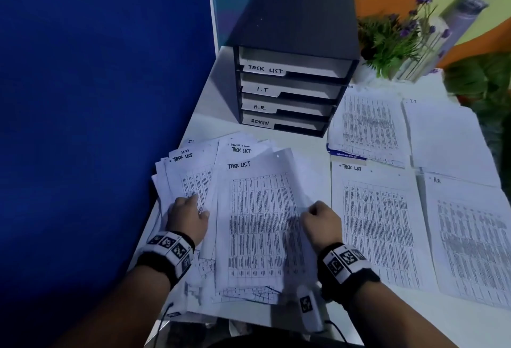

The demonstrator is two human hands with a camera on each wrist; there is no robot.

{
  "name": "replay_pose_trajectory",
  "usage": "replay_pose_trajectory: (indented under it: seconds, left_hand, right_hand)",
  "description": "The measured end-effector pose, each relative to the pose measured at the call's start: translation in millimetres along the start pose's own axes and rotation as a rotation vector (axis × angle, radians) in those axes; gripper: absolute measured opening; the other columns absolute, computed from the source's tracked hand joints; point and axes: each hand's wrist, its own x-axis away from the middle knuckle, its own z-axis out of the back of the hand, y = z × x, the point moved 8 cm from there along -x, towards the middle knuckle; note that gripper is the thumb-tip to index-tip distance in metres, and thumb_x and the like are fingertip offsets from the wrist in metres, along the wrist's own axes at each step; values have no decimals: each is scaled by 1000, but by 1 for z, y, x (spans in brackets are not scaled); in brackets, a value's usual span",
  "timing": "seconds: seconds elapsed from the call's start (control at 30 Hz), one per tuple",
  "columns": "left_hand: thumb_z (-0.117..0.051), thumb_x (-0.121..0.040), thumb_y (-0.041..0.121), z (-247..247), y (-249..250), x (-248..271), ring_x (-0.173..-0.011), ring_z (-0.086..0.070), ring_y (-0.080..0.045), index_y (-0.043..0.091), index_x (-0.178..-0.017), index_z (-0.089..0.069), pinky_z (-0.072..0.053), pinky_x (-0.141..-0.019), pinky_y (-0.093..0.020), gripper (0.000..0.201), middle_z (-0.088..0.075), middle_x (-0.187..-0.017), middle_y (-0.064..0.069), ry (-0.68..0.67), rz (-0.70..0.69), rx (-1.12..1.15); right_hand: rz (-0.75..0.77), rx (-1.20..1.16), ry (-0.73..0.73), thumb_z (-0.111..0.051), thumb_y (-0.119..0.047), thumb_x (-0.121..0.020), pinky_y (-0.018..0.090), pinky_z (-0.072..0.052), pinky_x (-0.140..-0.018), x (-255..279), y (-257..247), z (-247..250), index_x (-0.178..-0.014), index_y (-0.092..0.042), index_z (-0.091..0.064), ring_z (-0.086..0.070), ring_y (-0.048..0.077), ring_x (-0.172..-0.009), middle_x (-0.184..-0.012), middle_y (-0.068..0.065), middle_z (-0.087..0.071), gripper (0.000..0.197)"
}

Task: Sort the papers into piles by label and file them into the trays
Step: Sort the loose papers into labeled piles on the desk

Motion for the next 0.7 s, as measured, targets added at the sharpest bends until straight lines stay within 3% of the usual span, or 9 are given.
replay_pose_trajectory:
  seconds: [0.1,0.17,0.2,0.27,0.33,0.4,0.5,0.6,0.7]
  left_hand:
    - [-48,-97,29,-9,8,-7,-131,-40,-34,10,-146,-37,-33,-109,-35,53,-39,-142,-21,-43,53,149]
    - [-49,-96,29,-16,11,-9,-125,-47,-33,11,-140,-45,-39,-105,-36,48,-46,-136,-18,-81,87,242]
    - [-51,-95,28,-21,13,-10,-114,-55,-32,11,-131,-53,-44,-98,-37,39,-55,-123,-15,-102,95,321]
    - [-52,-94,25,-28,18,-10,-82,-60,-26,14,-93,-61,-50,-78,-37,14,-61,-84,-8,-145,85,483]
    - [-54,-93,19,-33,19,-6,-76,-60,-25,20,-81,-57,-54,-79,-44,12,-62,-80,-5,-187,103,594]
    - [-60,-90,10,-36,17,-1,-88,-64,-29,25,-96,-57,-56,-83,-49,16,-66,-96,-7,-214,120,702]
    - [-69,-84,1,-37,17,9,-94,-66,-30,14,-115,-54,-55,-84,-46,37,-68,-103,-13,-238,77,824]
    - [-73,-79,-6,-38,20,22,-99,-69,-21,15,-114,-59,-54,-87,-40,43,-72,-107,-6,-280,21,958]
    - [-66,-89,6,-42,18,27,-109,-64,-15,20,-119,-60,-47,-98,-37,34,-69,-116,2,-291,1,999]
  right_hand:
    - [-37,-28,26,-54,-11,-83,24,-41,-56,-2,11,10,-82,-9,-54,-53,18,-66,-78,7,-61,2]
    - [-58,-97,1,-55,-12,-86,23,-43,-60,-1,15,8,-98,-15,-50,-57,14,-71,-90,4,-63,13]
    - [-71,-140,-23,-55,-13,-88,23,-45,-65,1,16,5,-105,-19,-48,-59,13,-75,-94,3,-63,20]
    - [-64,-192,-58,-56,-14,-89,20,-47,-67,5,18,-1,-113,-18,-52,-62,13,-79,-94,0,-65,25]
    - [-45,-212,-71,-57,-15,-88,11,-46,-56,8,20,-4,-110,-15,-56,-63,8,-74,-87,-3,-68,22]
    - [-38,-250,-64,-63,-16,-85,16,-50,-60,8,21,0,-107,-16,-58,-64,7,-73,-86,-5,-68,22]
    - [-43,-391,-64,-66,-18,-86,28,-54,-72,3,21,10,-112,-20,-56,-65,13,-80,-94,-1,-68,28]
    - [-28,-360,-104,-63,-22,-89,30,-51,-66,-6,23,15,-114,-23,-53,-64,19,-75,-89,3,-66,27]
    - [-14,-322,-85,-61,-13,-88,27,-45,-56,-11,28,15,-95,-5,-56,-55,19,-60,-71,7,-59,12]
